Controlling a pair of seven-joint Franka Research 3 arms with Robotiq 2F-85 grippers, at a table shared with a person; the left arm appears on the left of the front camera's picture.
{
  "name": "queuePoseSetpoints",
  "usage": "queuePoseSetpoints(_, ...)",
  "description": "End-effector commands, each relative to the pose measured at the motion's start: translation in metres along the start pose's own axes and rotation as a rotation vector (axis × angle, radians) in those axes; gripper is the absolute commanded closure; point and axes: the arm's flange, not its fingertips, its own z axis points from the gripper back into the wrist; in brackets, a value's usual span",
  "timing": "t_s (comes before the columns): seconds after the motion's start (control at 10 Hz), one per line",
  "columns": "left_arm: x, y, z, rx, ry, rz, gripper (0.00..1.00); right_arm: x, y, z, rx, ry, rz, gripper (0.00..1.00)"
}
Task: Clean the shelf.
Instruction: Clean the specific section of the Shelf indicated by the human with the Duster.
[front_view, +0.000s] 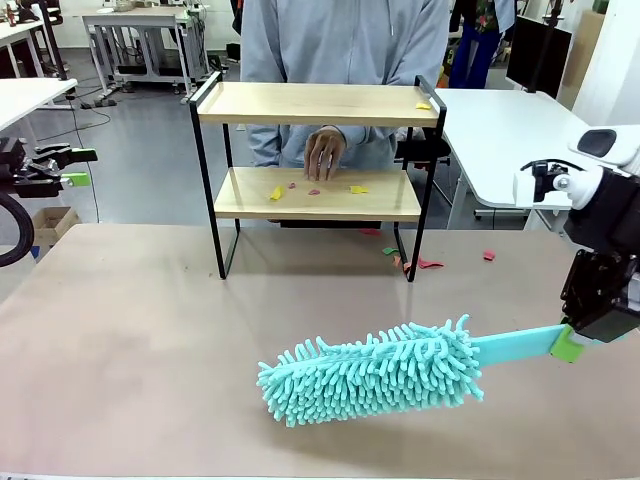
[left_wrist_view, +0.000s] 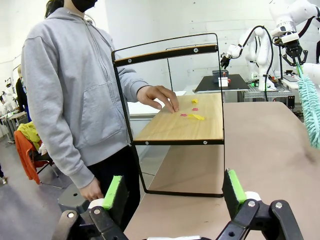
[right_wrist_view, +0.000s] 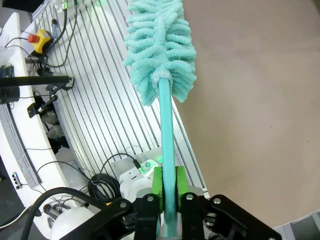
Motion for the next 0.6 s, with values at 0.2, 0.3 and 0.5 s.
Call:
queuePoseSetpoints(0.2,0.003,-0.001,-0.001,-0.004,0.002,-0.005,0.00,0.048,0.017,0.016,-0.012,-0.217,-0.115,0.86)
queuePoseSetpoints(0.3,0.003,-0.001,-0.001,-0.004,0.002,-0.005,0.00,0.059,0.027,0.019,-0.041,-0.255,-0.146,0.86)
queuePoseSetpoints(0.5,0.003,-0.001,-0.001,-0.004,0.002,-0.005,0.00,0.083,0.048,0.020,-0.073,-0.332,-0.223,0.86)
